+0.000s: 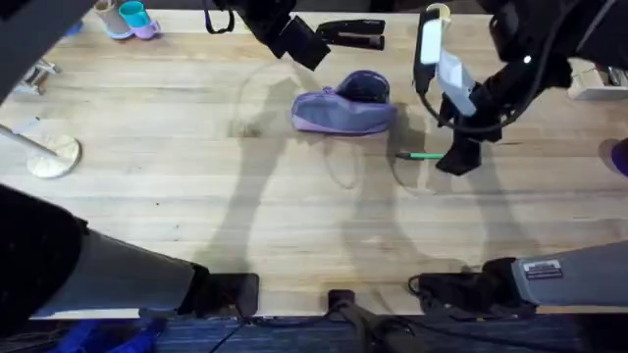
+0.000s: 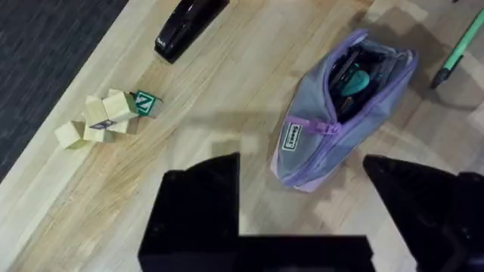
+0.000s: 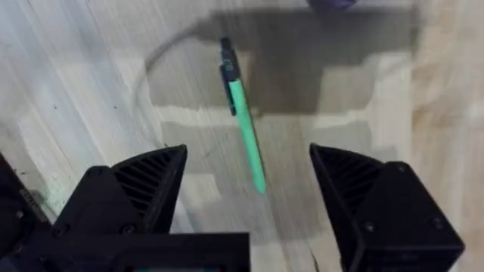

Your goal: Unzip the bag, pick up the pens from the table one at a time and place them inside, then zip the bag closed.

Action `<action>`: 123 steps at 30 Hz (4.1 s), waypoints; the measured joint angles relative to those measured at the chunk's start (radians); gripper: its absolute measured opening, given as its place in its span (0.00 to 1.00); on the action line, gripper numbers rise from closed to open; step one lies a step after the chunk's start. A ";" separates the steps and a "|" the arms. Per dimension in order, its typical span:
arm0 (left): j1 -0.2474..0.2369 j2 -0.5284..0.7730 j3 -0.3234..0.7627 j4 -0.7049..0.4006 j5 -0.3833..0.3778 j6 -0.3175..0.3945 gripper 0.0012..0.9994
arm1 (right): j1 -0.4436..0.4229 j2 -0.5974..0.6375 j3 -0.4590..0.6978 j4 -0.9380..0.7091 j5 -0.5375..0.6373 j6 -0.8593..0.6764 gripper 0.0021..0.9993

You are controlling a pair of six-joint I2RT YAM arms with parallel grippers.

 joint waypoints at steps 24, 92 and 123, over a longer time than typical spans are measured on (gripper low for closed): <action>0.000 0.000 0.000 -0.002 0.000 0.000 0.99 | -0.004 -0.041 -0.237 0.251 -0.005 -0.011 0.49; 0.246 0.000 0.000 -0.258 0.212 0.406 0.99 | 0.223 -0.002 0.078 0.358 -0.005 -0.004 0.03; 0.247 0.000 0.000 -0.305 0.236 0.410 0.99 | 0.444 0.170 0.088 0.607 0.039 -0.035 0.50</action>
